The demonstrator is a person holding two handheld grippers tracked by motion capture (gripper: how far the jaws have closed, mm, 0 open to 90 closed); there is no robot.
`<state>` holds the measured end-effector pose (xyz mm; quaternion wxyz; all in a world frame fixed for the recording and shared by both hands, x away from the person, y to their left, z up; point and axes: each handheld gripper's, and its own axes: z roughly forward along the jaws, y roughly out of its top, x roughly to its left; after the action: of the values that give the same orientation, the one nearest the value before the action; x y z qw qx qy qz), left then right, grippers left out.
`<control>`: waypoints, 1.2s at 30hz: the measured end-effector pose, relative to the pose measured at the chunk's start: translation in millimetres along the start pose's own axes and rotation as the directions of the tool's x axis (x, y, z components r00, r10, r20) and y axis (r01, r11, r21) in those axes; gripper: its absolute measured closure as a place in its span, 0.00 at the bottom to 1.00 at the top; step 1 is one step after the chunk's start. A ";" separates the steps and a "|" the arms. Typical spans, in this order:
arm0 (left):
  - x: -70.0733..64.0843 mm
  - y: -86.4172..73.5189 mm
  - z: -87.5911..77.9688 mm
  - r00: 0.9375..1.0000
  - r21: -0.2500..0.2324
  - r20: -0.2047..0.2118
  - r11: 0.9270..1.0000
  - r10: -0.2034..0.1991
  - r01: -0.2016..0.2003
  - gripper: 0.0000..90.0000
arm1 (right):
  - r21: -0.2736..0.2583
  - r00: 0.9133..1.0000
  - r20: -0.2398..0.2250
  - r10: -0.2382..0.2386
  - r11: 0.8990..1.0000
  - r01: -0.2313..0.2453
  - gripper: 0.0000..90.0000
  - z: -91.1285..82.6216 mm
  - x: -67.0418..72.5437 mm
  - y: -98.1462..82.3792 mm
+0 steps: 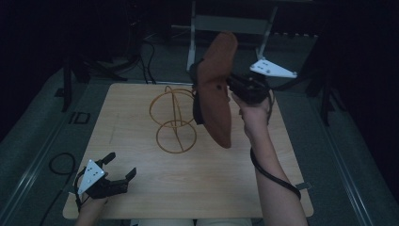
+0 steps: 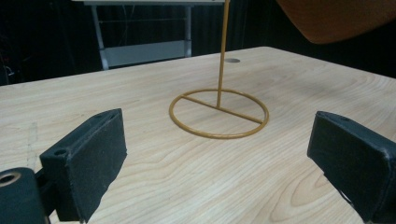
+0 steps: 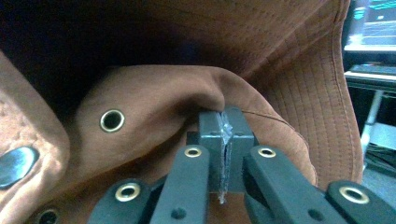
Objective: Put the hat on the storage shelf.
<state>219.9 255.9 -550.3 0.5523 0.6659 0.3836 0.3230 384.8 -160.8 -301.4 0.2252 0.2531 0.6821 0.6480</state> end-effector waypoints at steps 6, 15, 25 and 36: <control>2.5 -4.3 -2.0 1.000 0.002 0.015 1.000 -0.010 0.010 0.06 | 0.072 0.998 -0.064 -0.002 0.997 0.007 0.99 48.2 17.7 3.4; 2.5 -7.9 -2.2 0.999 0.009 0.034 1.000 -0.010 0.010 0.07 | 0.237 0.984 -0.177 0.027 0.971 0.016 0.99 111.1 43.2 -14.5; 2.8 -12.0 -1.1 0.998 0.019 0.060 0.999 -0.027 0.026 0.07 | 0.360 0.973 -0.224 0.059 0.932 0.026 0.99 142.6 54.0 -47.0; 4.6 -15.0 -0.6 0.997 0.023 0.064 0.999 -0.037 0.036 0.07 | 0.364 0.959 -0.277 0.063 0.930 0.044 0.60 141.4 60.7 -48.5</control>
<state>219.4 261.6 -565.0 0.5630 0.6749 0.3811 0.2869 425.3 -14.8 -356.8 0.0708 0.1984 0.8150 0.5398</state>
